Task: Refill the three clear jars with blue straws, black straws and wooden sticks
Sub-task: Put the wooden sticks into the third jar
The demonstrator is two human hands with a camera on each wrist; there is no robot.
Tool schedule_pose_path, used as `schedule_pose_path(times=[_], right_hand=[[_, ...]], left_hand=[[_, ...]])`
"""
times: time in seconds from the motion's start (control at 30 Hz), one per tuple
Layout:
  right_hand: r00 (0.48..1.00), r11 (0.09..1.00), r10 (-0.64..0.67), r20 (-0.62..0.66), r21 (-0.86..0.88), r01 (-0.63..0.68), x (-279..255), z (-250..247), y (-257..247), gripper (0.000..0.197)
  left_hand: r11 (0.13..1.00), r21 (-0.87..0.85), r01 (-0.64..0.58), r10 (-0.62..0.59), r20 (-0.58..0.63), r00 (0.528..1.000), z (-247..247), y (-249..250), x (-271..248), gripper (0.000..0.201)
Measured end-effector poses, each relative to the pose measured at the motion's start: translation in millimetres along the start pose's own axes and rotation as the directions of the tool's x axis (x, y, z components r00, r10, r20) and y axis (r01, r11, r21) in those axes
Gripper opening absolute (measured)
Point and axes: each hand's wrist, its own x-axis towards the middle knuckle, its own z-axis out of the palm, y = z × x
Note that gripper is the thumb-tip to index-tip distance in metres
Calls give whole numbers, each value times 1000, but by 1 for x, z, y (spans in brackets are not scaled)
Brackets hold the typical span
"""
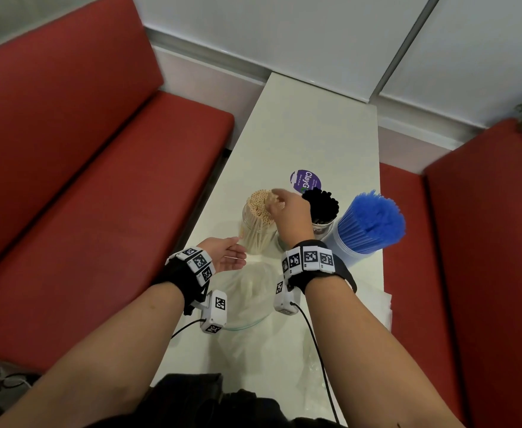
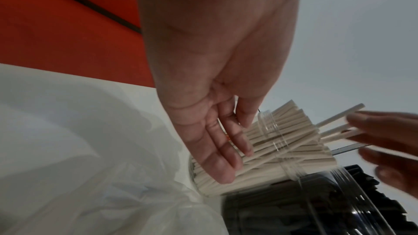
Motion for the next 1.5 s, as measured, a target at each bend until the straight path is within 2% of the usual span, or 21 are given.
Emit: schedule_pose_path(times=[0.1,0.13,0.2,0.3,0.37,0.5,0.57,0.63,0.7,0.77,0.9,1.0,1.03,1.1,1.17,1.2,1.27,1.3,1.37,1.43,1.5], right_hand=[[963,983,-177,-203,-89,162,-9,2,-3,48],[949,965,-243,-202,-150,215,-12,6,-4,53],[952,917,-299,-65,-296,267,-17,20,-1,63],[973,854,-127,193,-477,206,-27,40,12,75],[965,831,-53,259,-524,186,-29,45,19,78],[982,867,-175,67,-463,186,-20,41,5,80],[968,837,-248,30,-496,230,-16,41,-4,81],[965,797,-240,104,-546,257,-12,43,-4,79],[967,788,-124,224,-570,233,-13,47,3,76],[958,803,-47,284,-560,206,-15,49,8,78],[971,842,-120,206,-497,209,-14,44,4,73],[947,836,-124,296,-483,261,-12,34,-1,68],[944,858,-196,266,-419,296,-13,29,-2,61],[941,911,-332,68,-237,339,-21,19,-3,43],[951,944,-303,-61,-158,291,-32,14,0,32],[969,962,-241,-55,-148,231,-38,14,6,28],[997,982,-47,56,-182,57,-48,18,23,25],[991,970,63,120,-241,-32,-53,21,34,26],[955,922,243,173,-346,-172,-67,27,59,26],[907,881,381,180,-369,-297,-82,32,80,26],[838,846,503,214,-323,-425,-94,35,94,30]], left_hand=[[1000,-12,-9,9,-44,999,-2,-1,-1,35],[1000,-9,-13,12,-50,999,-3,-2,-1,35],[1000,-2,-11,11,-48,999,-2,-3,-2,35],[1000,17,-13,14,-40,999,-2,-6,-5,33],[999,36,-11,12,-41,999,-4,-7,-6,33],[999,38,-5,7,-59,998,-12,-10,-7,32],[999,40,-4,7,-66,998,-14,-12,-8,32],[999,44,2,1,-69,998,-15,-15,-8,32],[998,62,9,-5,-74,997,-16,-16,-9,32],[996,93,16,-8,-83,997,-18,-17,-10,33],[991,135,25,-11,-106,994,-21,-17,-10,31],[982,186,20,8,-149,989,-19,-18,-9,31],[976,216,8,33,-184,982,-19,-19,-7,31],[952,304,-39,125,-267,956,-19,-22,-4,30],[909,407,-90,212,-266,940,-17,-24,-3,30],[875,473,-108,236,-221,946,-14,-25,-4,30],[758,636,-144,248,-77,966,-2,-26,-8,30],[678,715,-169,244,-2,970,6,-28,-11,30],[482,849,-215,219,121,968,21,-36,-15,36],[291,926,-239,174,194,965,36,-53,-17,57],[190,955,-228,91,214,972,45,-70,-14,86]])
